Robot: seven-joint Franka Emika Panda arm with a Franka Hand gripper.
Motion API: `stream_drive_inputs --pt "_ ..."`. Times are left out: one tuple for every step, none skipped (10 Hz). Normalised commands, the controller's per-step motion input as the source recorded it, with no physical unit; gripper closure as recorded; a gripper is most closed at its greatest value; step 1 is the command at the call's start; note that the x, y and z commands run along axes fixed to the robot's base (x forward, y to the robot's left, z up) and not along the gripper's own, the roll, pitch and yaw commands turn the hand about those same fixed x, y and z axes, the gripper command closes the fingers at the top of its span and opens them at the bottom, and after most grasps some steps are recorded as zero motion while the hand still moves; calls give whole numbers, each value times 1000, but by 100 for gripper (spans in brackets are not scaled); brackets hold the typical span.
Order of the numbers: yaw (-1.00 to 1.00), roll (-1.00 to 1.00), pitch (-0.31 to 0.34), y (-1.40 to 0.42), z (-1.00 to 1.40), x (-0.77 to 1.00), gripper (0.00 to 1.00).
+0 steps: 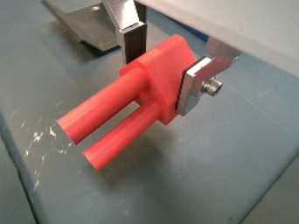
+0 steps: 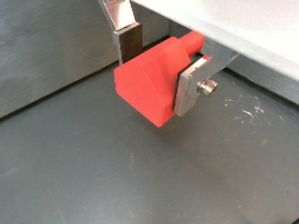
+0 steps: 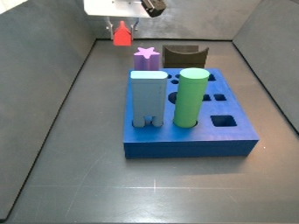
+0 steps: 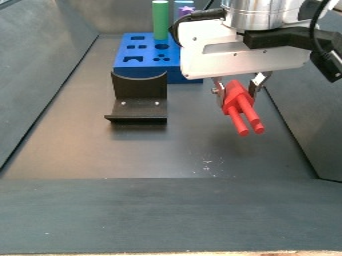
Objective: Pick up the 3 prong object. Move up. Rotate the 3 prong object. Place the 3 prong object on the fixture. Regrasp the 3 prong object. Move to above the board. Insert the 3 prong object.
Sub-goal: Rotate the 3 prong object.
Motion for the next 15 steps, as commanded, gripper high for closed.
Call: stream_drive_inputs --pt "-359 -32 -11 12 10 -9 100" --pt "-274 -32 -11 12 10 -9 100" --pt "0 0 0 0 -999 0 100" --pt "34 3 -10 4 -983 14 100" --pt "34 10 -17 14 -862 33 100" --pt "32 14 -10 18 -736 34 100" --pt "27 19 -4 18 -599 38 100" --pt "21 25 -3 18 -460 37 100" --pt "13 33 -4 17 -279 34 100" --pt "11 33 6 14 -208 23 100" --pt "11 33 6 14 -208 23 100" --pt "11 32 13 11 -208 10 100" --pt "11 32 12 12 -207 11 100" --pt "11 32 11 12 -205 12 100" --pt "11 32 11 12 -205 12 100"
